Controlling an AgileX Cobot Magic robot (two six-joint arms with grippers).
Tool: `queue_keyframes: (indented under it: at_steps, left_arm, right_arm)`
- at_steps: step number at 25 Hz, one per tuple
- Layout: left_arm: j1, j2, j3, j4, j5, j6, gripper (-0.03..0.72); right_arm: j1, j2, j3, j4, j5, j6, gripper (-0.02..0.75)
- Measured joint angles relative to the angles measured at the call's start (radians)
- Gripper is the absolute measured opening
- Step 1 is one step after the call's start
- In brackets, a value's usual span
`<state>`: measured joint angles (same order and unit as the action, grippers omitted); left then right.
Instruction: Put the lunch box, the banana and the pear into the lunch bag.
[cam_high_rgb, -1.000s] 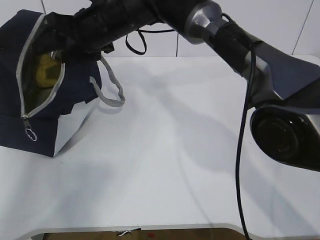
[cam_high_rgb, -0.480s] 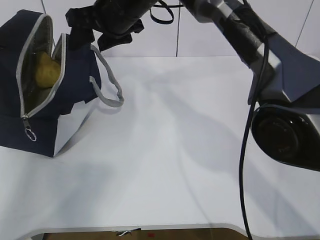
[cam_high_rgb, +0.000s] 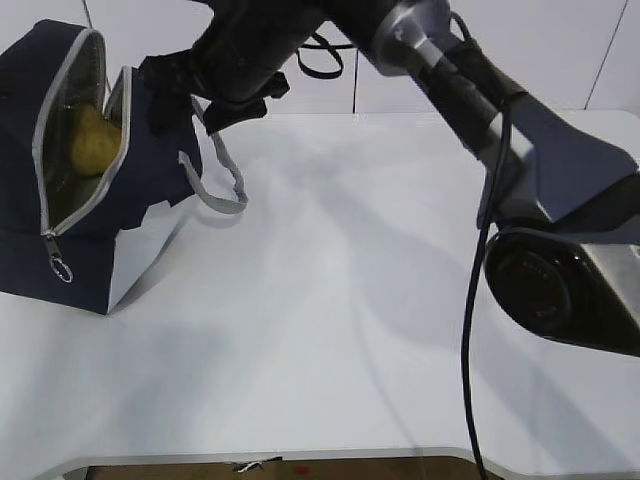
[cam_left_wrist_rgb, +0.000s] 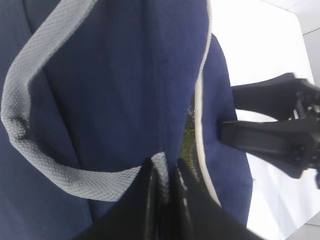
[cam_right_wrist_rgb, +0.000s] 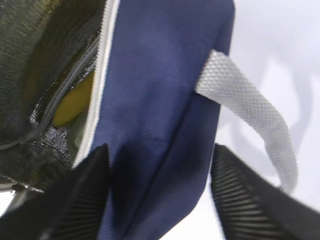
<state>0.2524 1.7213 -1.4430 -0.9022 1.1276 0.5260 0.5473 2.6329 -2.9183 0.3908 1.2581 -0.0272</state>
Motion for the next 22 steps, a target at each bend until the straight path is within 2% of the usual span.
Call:
queue_keyframes:
  at_steps: [4, 6, 8, 12, 13, 16, 22]
  left_arm:
    - [0.000, 0.000, 0.000, 0.000, 0.000, 0.000, 0.025]
    - [0.000, 0.000, 0.000, 0.002, 0.002, 0.000, 0.025]
    - [0.000, 0.000, 0.000, 0.002, 0.002, 0.000, 0.025]
    - [0.000, 0.000, 0.000, 0.002, 0.006, 0.000, 0.025]
    - [0.000, 0.000, 0.000, 0.002, 0.012, 0.000, 0.025]
    - [0.000, 0.000, 0.000, 0.012, 0.036, 0.000, 0.025]
    - [-0.002, 0.000, 0.000, 0.021, 0.061, 0.000, 0.025]
  right_arm:
    - [0.000, 0.018, 0.000, 0.019, 0.000, 0.000, 0.570]
    - [0.000, 0.018, 0.000, 0.021, 0.000, 0.000, 0.523]
    - [0.000, 0.018, 0.000, 0.022, 0.000, 0.000, 0.418]
    - [0.000, 0.019, 0.000, 0.016, 0.001, -0.010, 0.094]
    - [0.000, 0.019, 0.000, 0.008, 0.001, -0.019, 0.049]
    - [0.000, 0.019, 0.000, -0.020, 0.001, -0.055, 0.022]
    - [0.000, 0.010, 0.000, -0.064, 0.005, -0.112, 0.020]
